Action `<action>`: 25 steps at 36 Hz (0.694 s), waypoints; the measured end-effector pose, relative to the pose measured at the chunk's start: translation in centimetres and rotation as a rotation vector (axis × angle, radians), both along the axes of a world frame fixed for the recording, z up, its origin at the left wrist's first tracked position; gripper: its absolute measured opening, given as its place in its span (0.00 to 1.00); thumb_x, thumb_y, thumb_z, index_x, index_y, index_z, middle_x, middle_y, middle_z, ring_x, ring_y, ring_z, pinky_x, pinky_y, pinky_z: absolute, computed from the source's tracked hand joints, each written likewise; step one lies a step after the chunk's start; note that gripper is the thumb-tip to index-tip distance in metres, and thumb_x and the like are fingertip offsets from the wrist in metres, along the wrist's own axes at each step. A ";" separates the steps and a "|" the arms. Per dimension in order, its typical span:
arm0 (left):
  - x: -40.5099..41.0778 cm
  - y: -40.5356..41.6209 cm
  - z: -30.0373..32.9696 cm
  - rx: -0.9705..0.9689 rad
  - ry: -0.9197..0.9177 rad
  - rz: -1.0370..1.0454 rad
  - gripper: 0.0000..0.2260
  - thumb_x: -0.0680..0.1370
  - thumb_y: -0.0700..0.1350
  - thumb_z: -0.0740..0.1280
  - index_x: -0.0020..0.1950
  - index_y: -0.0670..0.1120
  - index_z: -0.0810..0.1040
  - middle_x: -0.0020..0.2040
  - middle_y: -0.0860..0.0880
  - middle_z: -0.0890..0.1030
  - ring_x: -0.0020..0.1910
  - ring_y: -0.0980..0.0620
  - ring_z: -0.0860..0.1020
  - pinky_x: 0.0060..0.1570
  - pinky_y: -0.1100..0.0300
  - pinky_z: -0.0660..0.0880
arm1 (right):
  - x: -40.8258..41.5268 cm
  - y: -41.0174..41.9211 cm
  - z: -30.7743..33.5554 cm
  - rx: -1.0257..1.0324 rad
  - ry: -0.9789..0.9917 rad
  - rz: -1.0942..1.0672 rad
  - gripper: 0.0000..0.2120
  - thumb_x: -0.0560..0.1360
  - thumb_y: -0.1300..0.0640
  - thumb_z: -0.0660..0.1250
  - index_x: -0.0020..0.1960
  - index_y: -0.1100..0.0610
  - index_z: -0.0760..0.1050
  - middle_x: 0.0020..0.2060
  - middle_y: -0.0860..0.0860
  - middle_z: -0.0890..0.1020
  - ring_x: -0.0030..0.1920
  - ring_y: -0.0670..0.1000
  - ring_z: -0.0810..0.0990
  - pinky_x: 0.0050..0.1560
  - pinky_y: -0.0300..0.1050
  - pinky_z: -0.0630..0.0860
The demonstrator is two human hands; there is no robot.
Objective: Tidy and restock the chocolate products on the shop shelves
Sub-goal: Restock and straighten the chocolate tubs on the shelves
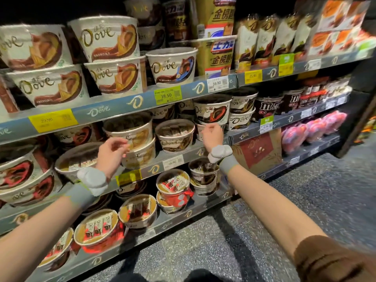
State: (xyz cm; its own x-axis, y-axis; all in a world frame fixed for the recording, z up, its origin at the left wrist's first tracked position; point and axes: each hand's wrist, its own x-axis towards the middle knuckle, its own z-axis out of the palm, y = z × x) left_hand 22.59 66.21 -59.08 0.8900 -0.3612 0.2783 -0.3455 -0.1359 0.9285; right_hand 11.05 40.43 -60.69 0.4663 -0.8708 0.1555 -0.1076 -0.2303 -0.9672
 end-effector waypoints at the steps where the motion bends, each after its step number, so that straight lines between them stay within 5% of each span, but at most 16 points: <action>1: -0.1 -0.1 0.1 0.016 -0.001 -0.018 0.08 0.75 0.29 0.64 0.47 0.42 0.76 0.41 0.47 0.78 0.41 0.53 0.76 0.32 0.74 0.74 | 0.0 -0.5 0.3 0.070 -0.029 -0.053 0.07 0.79 0.60 0.59 0.55 0.63 0.69 0.50 0.60 0.77 0.53 0.58 0.76 0.47 0.45 0.68; 3: -0.2 -0.9 0.1 0.020 0.009 -0.053 0.09 0.75 0.30 0.65 0.44 0.44 0.77 0.41 0.46 0.78 0.40 0.53 0.76 0.31 0.74 0.73 | -0.2 -2.5 1.0 0.219 -0.092 -0.104 0.15 0.79 0.55 0.60 0.61 0.62 0.64 0.55 0.59 0.73 0.57 0.57 0.73 0.55 0.46 0.67; 5: -0.2 -1.2 0.3 0.048 -0.007 -0.062 0.11 0.75 0.31 0.66 0.41 0.47 0.77 0.40 0.46 0.78 0.39 0.53 0.77 0.30 0.74 0.73 | 0.3 -3.8 1.7 0.355 -0.119 -0.058 0.33 0.77 0.43 0.61 0.72 0.62 0.54 0.67 0.60 0.68 0.66 0.59 0.69 0.66 0.51 0.65; 7: -0.5 -1.8 0.5 0.064 -0.011 -0.073 0.08 0.75 0.30 0.66 0.43 0.43 0.77 0.39 0.46 0.78 0.35 0.57 0.78 0.29 0.73 0.72 | 0.5 -5.0 2.0 0.455 -0.092 -0.037 0.55 0.66 0.26 0.59 0.77 0.60 0.43 0.74 0.59 0.59 0.70 0.64 0.64 0.68 0.59 0.66; 10: -0.6 -2.2 1.0 0.060 -0.010 -0.074 0.06 0.76 0.30 0.64 0.45 0.40 0.76 0.37 0.45 0.77 0.27 0.64 0.77 0.29 0.74 0.72 | 2.2 -8.3 0.2 0.421 -0.007 -0.078 0.68 0.48 0.16 0.52 0.77 0.54 0.48 0.74 0.57 0.60 0.69 0.64 0.66 0.66 0.62 0.68; 15: -0.3 -2.6 1.8 0.096 -0.029 -0.071 0.11 0.76 0.30 0.63 0.41 0.46 0.74 0.37 0.46 0.78 0.26 0.65 0.77 0.33 0.68 0.74 | 3.0 -10.0 0.6 0.375 0.136 -0.043 0.70 0.43 0.13 0.45 0.76 0.52 0.58 0.70 0.55 0.66 0.63 0.62 0.73 0.64 0.59 0.71; 20: 0.0 -3.2 1.6 0.130 -0.028 -0.088 0.11 0.76 0.28 0.61 0.42 0.44 0.74 0.36 0.45 0.79 0.26 0.64 0.77 0.30 0.70 0.75 | 1.2 -7.0 4.1 0.404 0.084 -0.001 0.50 0.70 0.26 0.54 0.77 0.62 0.51 0.73 0.58 0.62 0.67 0.63 0.70 0.66 0.57 0.70; 25: -0.3 -4.0 1.4 0.152 -0.033 -0.121 0.08 0.76 0.29 0.62 0.46 0.41 0.75 0.38 0.44 0.79 0.34 0.54 0.77 0.29 0.72 0.73 | 1.7 -7.4 3.8 0.372 0.083 -0.037 0.45 0.69 0.30 0.54 0.72 0.64 0.60 0.63 0.59 0.71 0.61 0.62 0.74 0.64 0.56 0.71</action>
State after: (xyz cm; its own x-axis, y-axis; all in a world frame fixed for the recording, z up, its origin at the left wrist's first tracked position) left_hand 22.32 62.17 -57.67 0.8287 -0.5054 0.2405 -0.3976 -0.2291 0.8885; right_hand 12.76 32.98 -56.88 0.4309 -0.8773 -0.2115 -0.1912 0.1403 -0.9715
